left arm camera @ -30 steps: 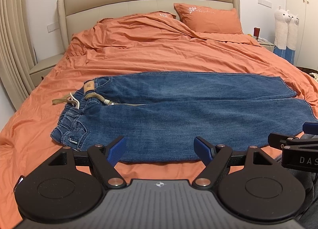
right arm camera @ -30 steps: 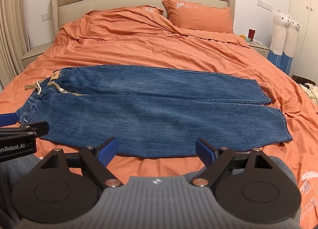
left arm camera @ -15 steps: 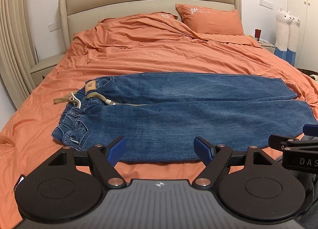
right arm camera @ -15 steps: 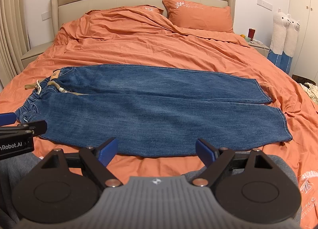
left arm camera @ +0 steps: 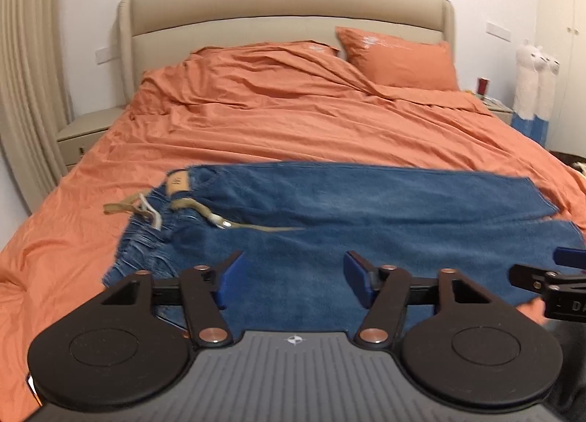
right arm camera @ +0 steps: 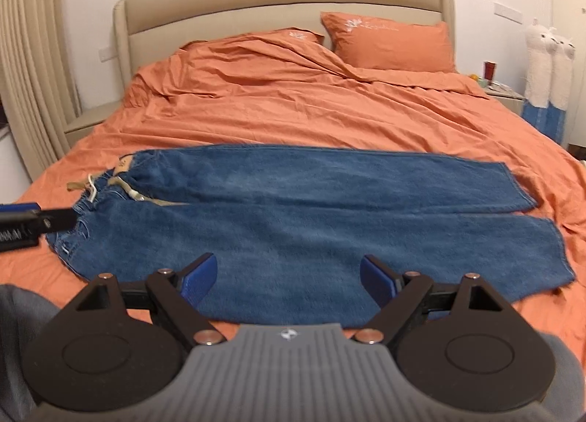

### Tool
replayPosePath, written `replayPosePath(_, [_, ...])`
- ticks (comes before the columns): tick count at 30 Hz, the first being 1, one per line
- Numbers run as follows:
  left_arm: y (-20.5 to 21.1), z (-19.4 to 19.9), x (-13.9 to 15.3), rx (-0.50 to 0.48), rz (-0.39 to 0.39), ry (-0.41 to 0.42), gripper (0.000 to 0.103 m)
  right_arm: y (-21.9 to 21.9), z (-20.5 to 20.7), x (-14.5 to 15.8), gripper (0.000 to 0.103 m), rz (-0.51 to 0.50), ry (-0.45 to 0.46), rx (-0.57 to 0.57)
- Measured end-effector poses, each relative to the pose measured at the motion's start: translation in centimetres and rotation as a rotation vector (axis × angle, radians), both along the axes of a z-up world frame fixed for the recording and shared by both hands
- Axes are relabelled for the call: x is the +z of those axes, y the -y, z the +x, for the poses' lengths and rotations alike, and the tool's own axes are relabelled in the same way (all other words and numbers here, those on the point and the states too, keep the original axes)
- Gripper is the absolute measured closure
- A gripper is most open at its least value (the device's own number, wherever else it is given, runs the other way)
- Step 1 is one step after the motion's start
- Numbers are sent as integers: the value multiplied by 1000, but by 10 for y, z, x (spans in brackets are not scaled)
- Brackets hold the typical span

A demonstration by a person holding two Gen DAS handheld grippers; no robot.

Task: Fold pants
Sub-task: 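Lower the left gripper onto the jeans waistband by the drawstring and close it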

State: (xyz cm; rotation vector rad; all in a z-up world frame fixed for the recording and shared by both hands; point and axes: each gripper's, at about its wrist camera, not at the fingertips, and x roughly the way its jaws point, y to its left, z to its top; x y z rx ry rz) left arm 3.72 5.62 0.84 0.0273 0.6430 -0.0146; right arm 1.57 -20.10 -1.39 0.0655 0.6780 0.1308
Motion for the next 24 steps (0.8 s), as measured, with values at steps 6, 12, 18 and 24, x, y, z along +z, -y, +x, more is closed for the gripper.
replayPosePath(6, [-50,43,-12,77,-28,-25,54,-1,49,-23,25,8,15,29])
replayPosePath(12, [-107,86,-45,116,-56,-72,53,-23,102,-49,49,30,-27,34])
replayPosePath(18, [-157,125,-82,96,-146,-101,38,-57,145,-87,53,-61,-57,115])
replayPosePath(24, [-198,151,-111,101,-207,-82,25,-66,176,-124,54,-88,-76,108])
